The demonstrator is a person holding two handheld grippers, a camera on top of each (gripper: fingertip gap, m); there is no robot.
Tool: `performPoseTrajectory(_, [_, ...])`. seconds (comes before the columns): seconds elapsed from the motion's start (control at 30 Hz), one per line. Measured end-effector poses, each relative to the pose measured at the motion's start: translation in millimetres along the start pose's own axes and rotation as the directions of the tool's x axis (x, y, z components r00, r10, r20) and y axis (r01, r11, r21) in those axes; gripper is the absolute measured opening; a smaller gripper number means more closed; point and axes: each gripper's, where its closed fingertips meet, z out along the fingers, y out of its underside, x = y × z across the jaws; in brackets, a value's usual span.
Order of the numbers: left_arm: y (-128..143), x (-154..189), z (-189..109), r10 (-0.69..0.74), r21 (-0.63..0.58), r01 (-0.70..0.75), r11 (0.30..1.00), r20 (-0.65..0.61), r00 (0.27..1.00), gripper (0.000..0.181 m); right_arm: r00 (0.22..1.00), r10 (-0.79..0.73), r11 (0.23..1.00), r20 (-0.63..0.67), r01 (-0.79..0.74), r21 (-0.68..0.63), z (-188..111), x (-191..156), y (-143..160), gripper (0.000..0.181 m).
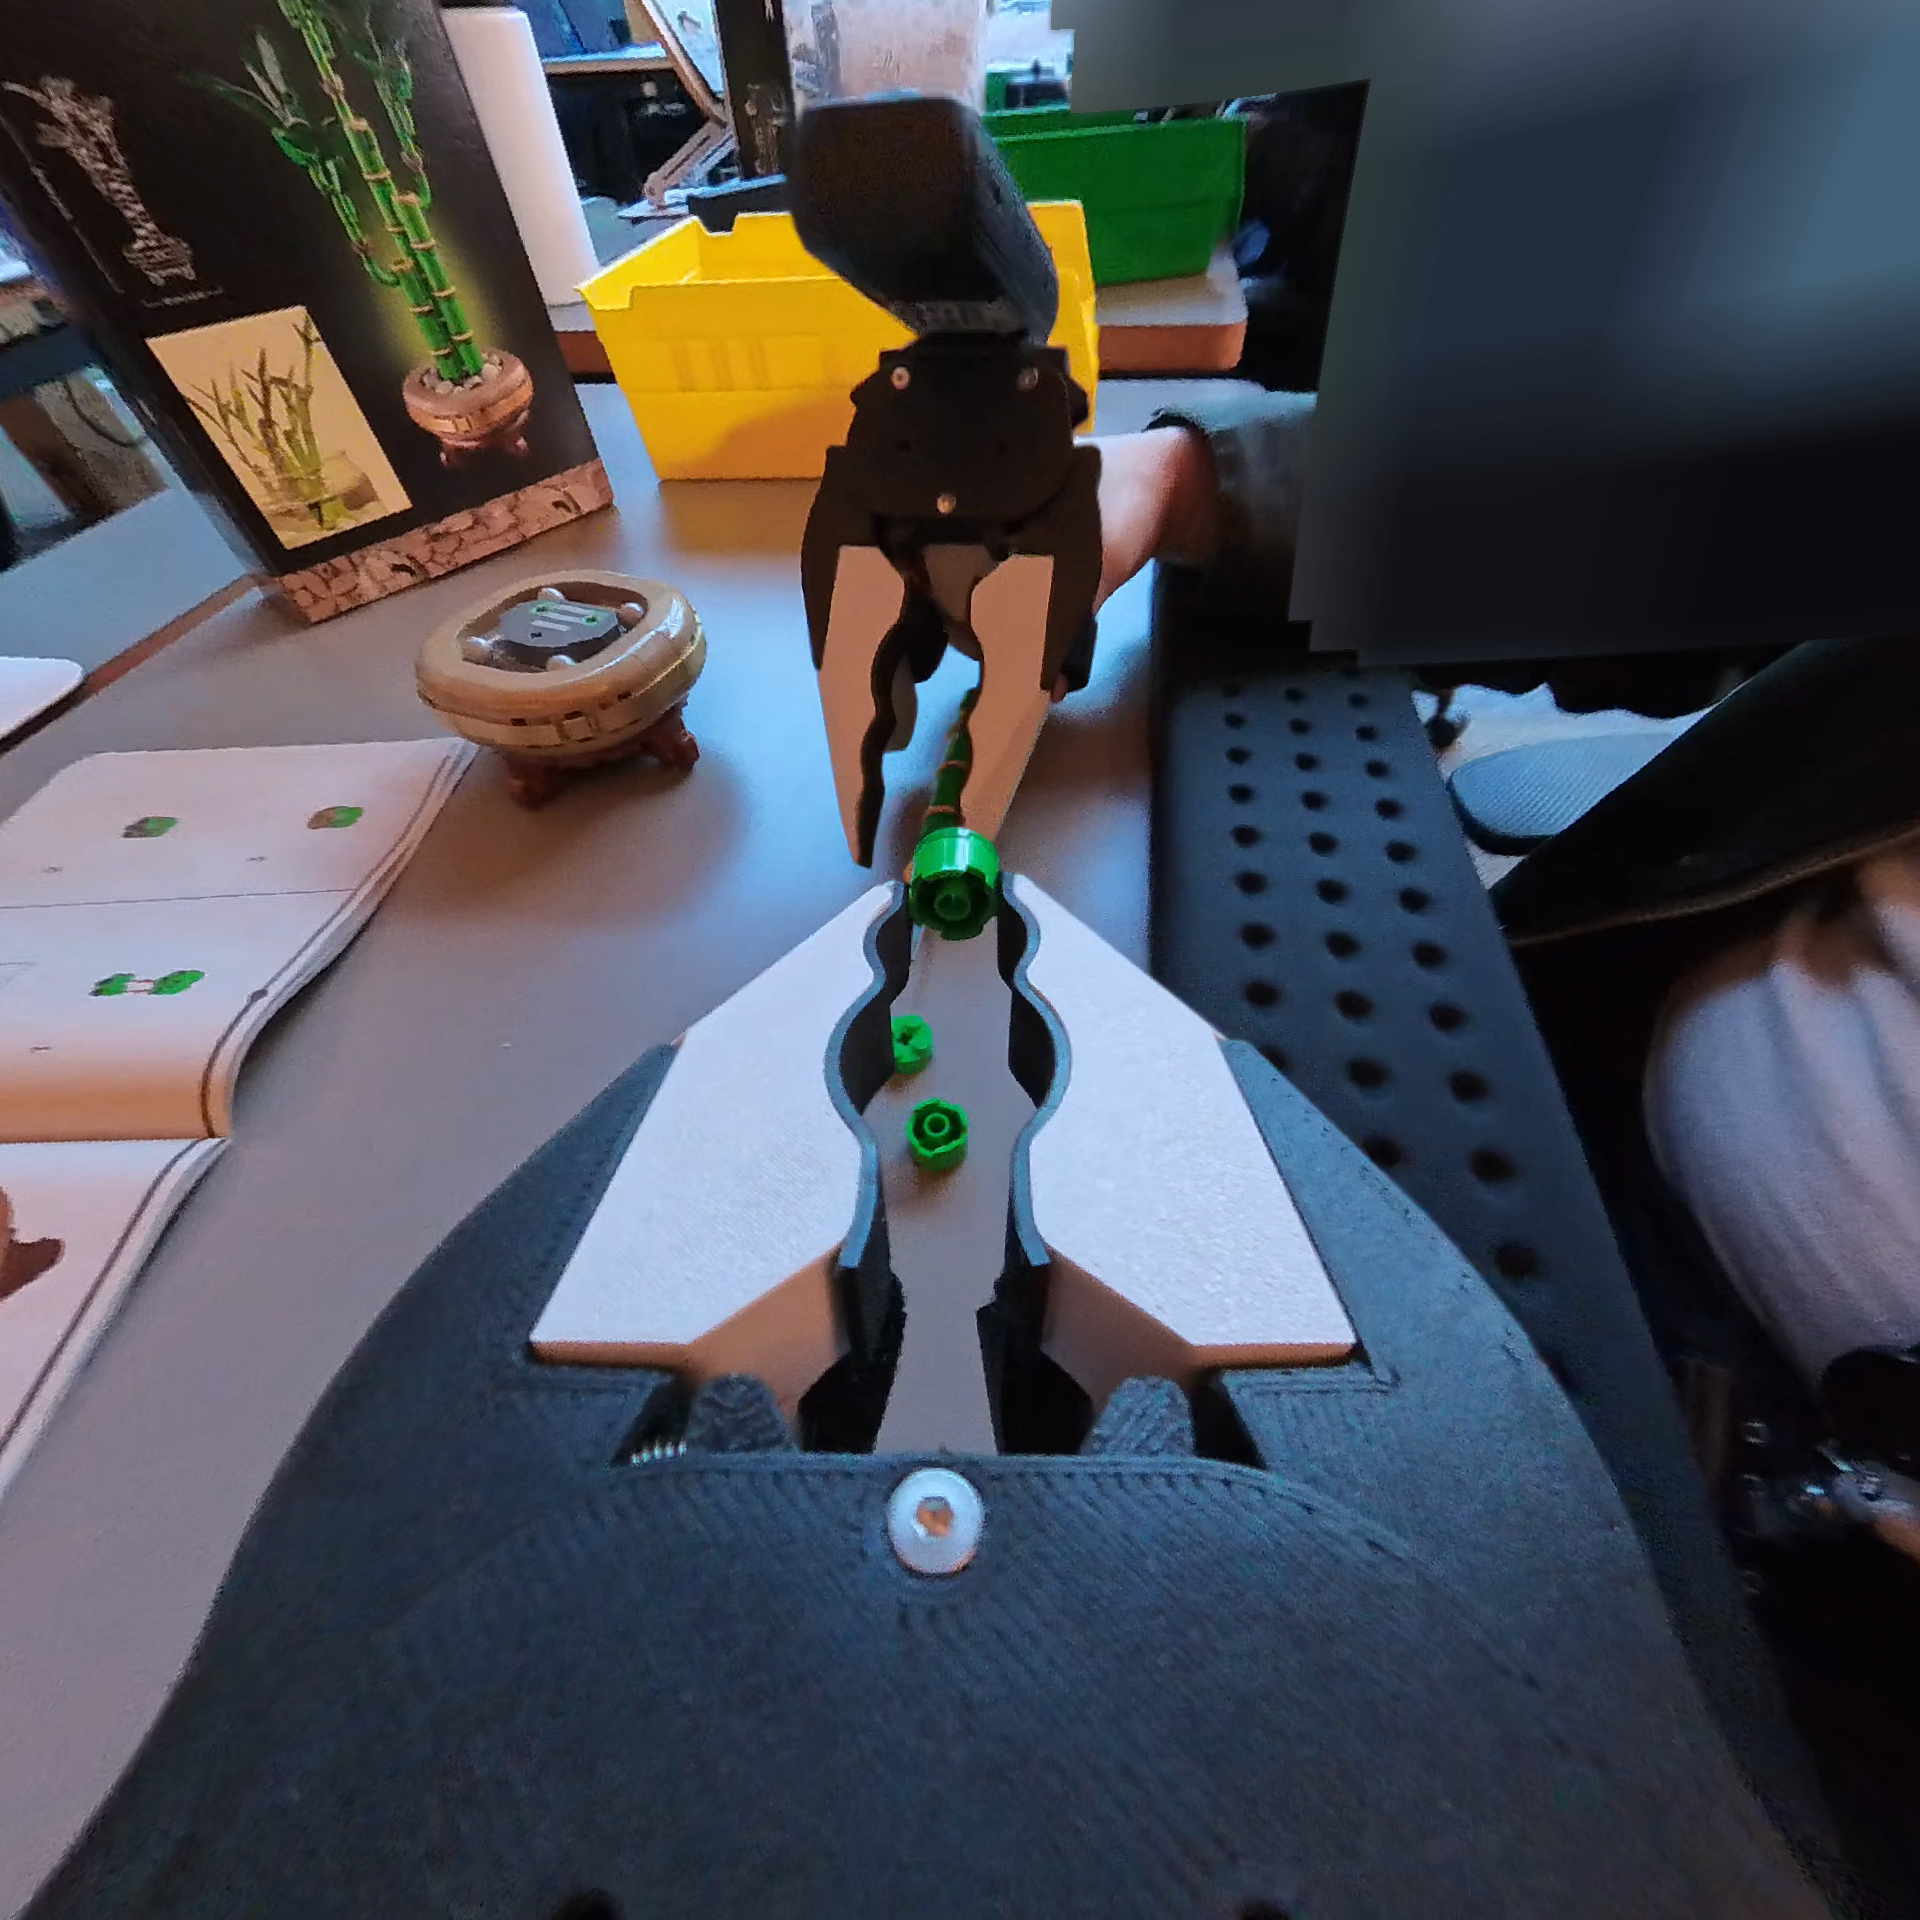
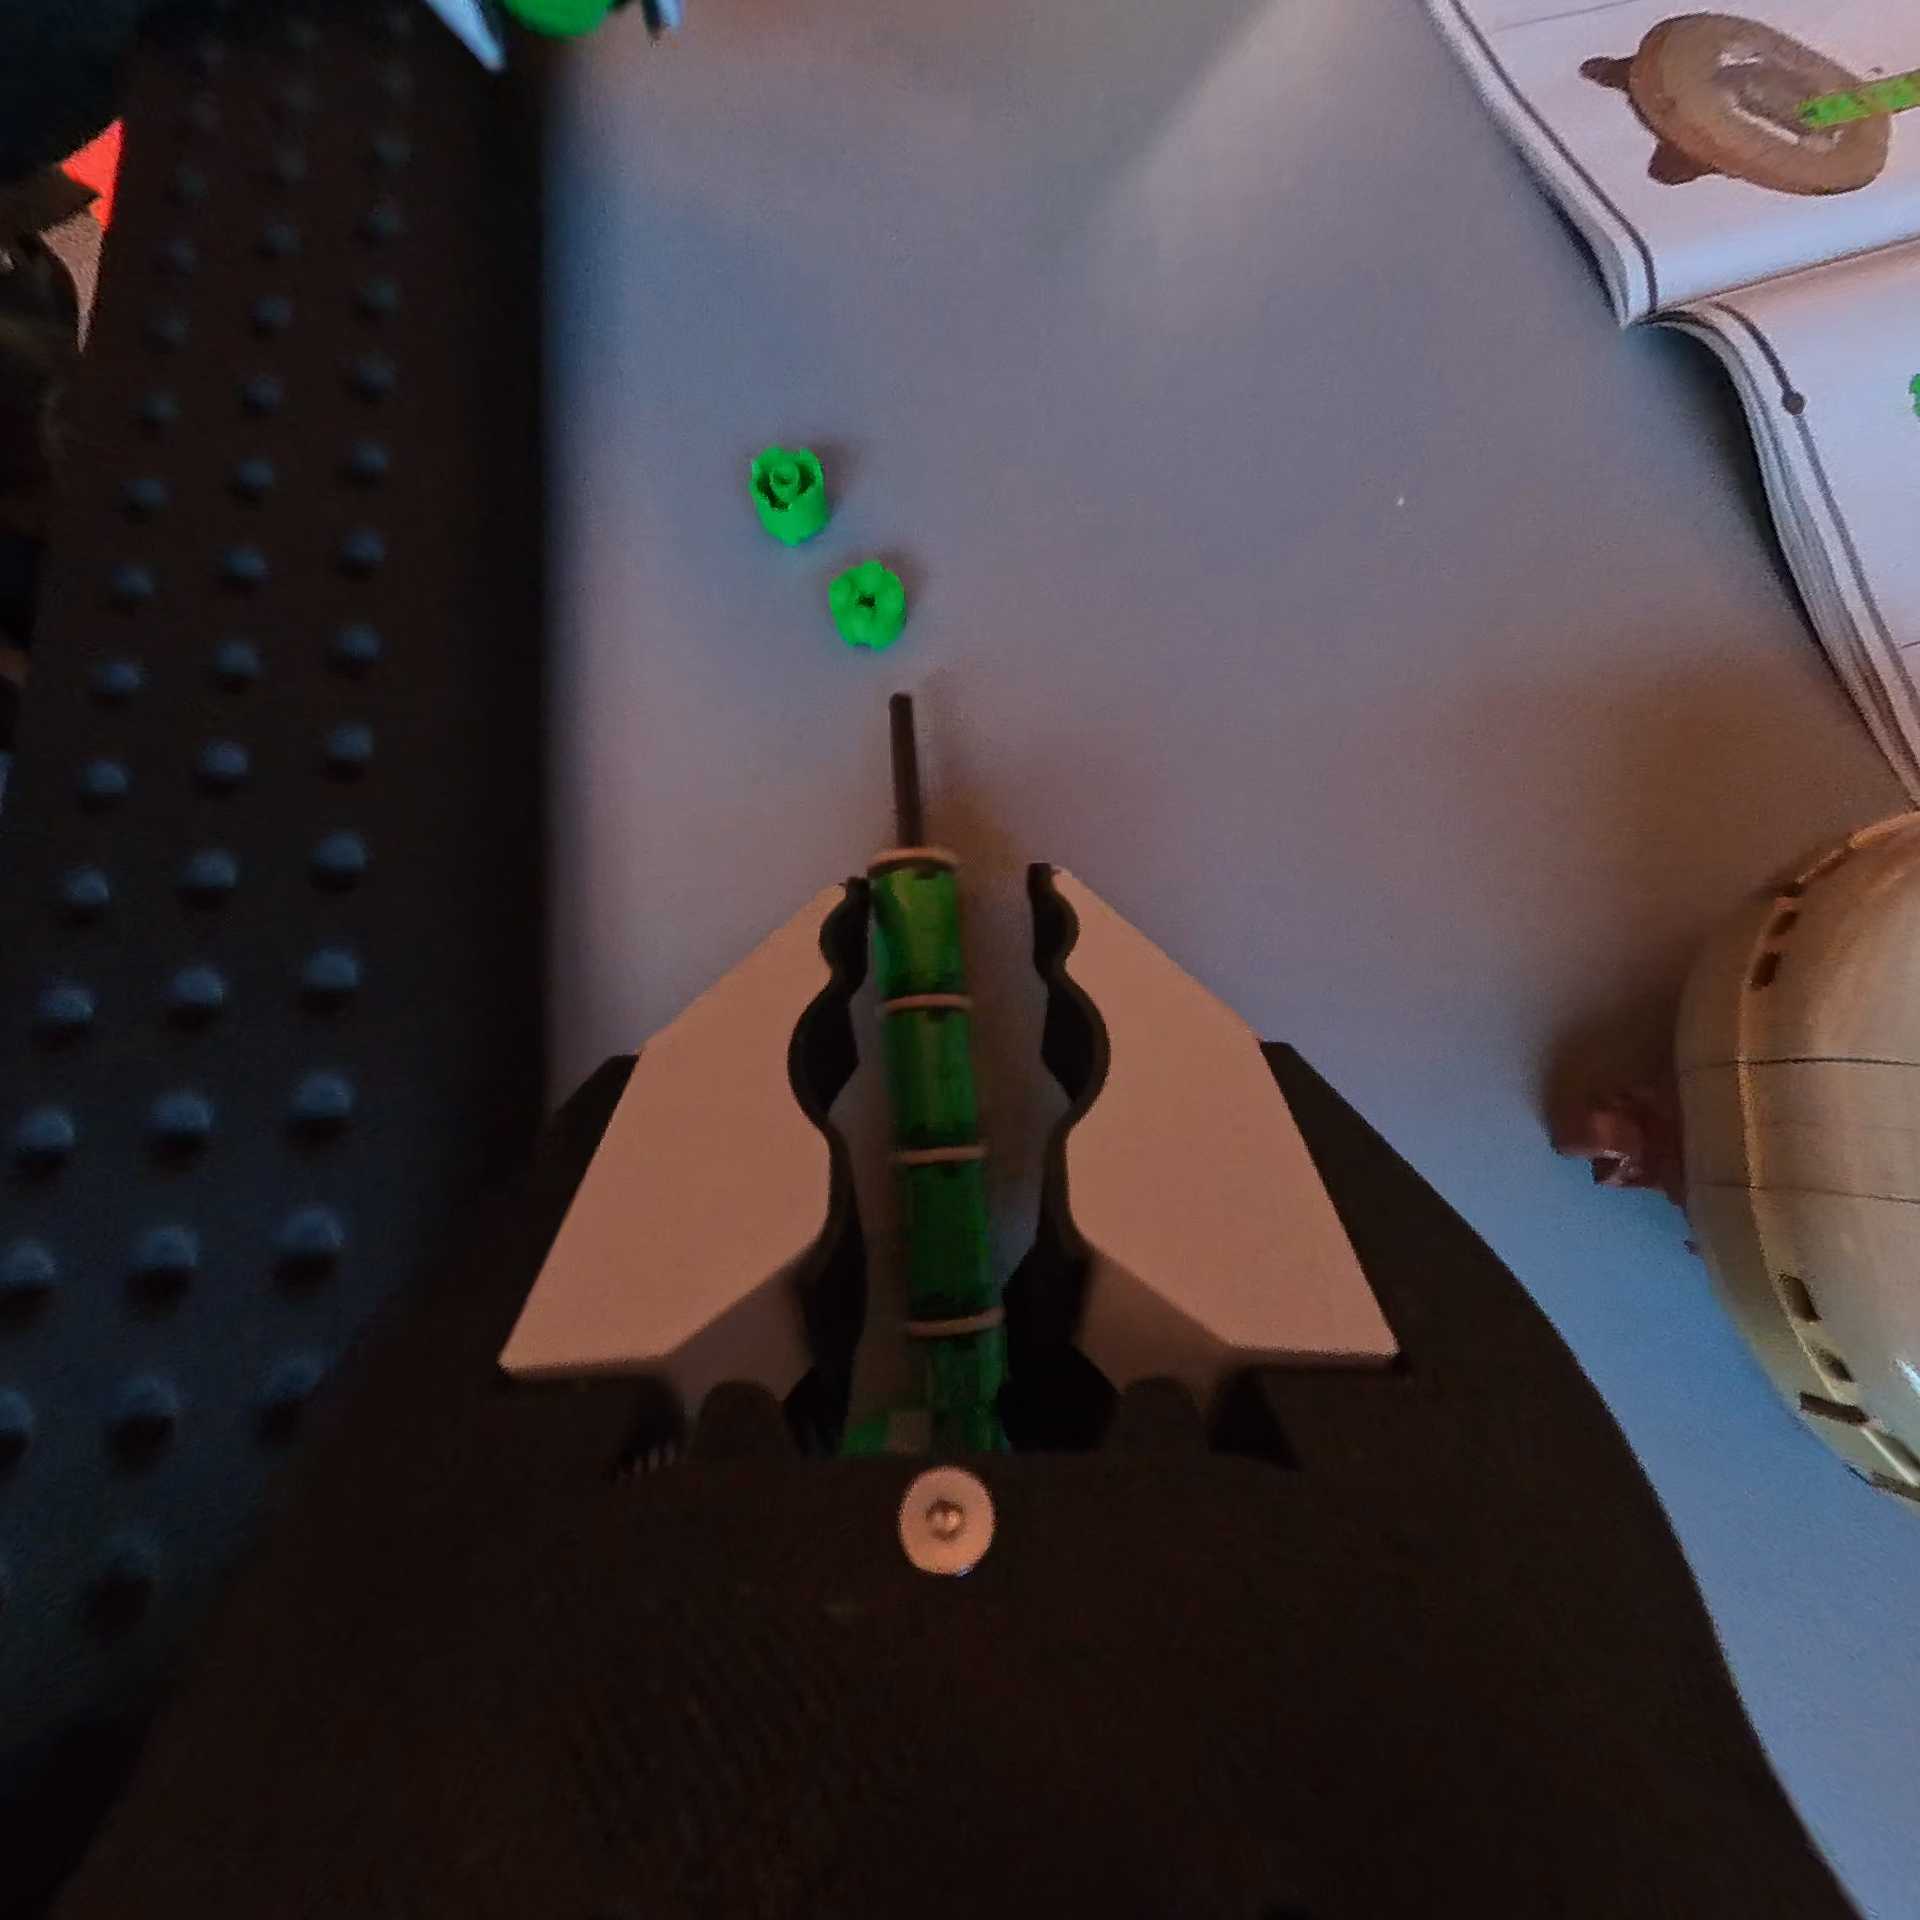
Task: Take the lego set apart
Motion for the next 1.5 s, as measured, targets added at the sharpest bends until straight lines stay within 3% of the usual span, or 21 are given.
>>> performPoseTrajectory(0.1, [-1.4,2.7,4.9,0.051,-0.006,-0.051,0.999,0.018,0.999,0.014,0.996,0.065,0.986,0.067,-0.074,0.146,-4.7,-8.8,-31.2,0.034])
performPoseTrajectory(0.2, [-3.5,4.0,9.7,0.082,-0.009,-0.082,0.997,0.033,0.996,0.014,0.937,0.179,0.905,0.300,-0.277,0.323,-13.8,-31.9,-80.8,0.034])
performPoseTrajectory(0.33, [-5.9,8.4,14.3,0.079,-0.005,-0.079,0.997,0.025,0.997,0.014,0.828,0.251,0.812,0.502,-0.462,0.356,-18.2,-45.7,-112.5,0.034])
performPoseTrajectory(0.6, [-17.2,8.2,8.9,0.005,0.065,-0.005,0.998,0.003,1.000,0.014,0.752,0.291,0.775,0.592,-0.548,0.316,-14.6,-52.1,-118.3,0.023])
performPoseTrajectory(0.83, [-17.4,5.4,8.5,0.038,0.068,-0.041,0.997,0.046,0.998,0.014,0.633,0.367,0.693,0.682,-0.675,0.254,-14.2,-50.7,-121.2,0.022])
performPoseTrajectory(1.0, [-16.5,0.5,8.9,0.076,0.055,-0.082,0.995,0.101,0.992,0.014,0.595,0.394,0.671,0.700,-0.707,0.224,-14.3,-48.5,-119.2,0.015])
performPoseTrajectory(1.17, [-18.3,0.5,7.2,0.091,0.063,-0.098,0.993,0.109,0.990,0.015,0.600,0.386,0.673,0.701,-0.703,0.231,-15.1,-49.0,-120.5,0.015])
performPoseTrajectory(1.23, [-19.9,-4.6,4.8,0.101,0.068,-0.113,0.991,0.153,0.983,0.031,0.601,0.389,0.672,0.698,-0.704,0.231,-15.5,-48.4,-119.5,0.014])
performPoseTrajectory(1.5, [-15.8,-1.4,5.5,0.117,0.041,-0.124,0.991,0.135,0.984,0.014,0.635,0.408,0.686,0.656,-0.687,0.239,-12.1,-44.5,-114.9,0.014])
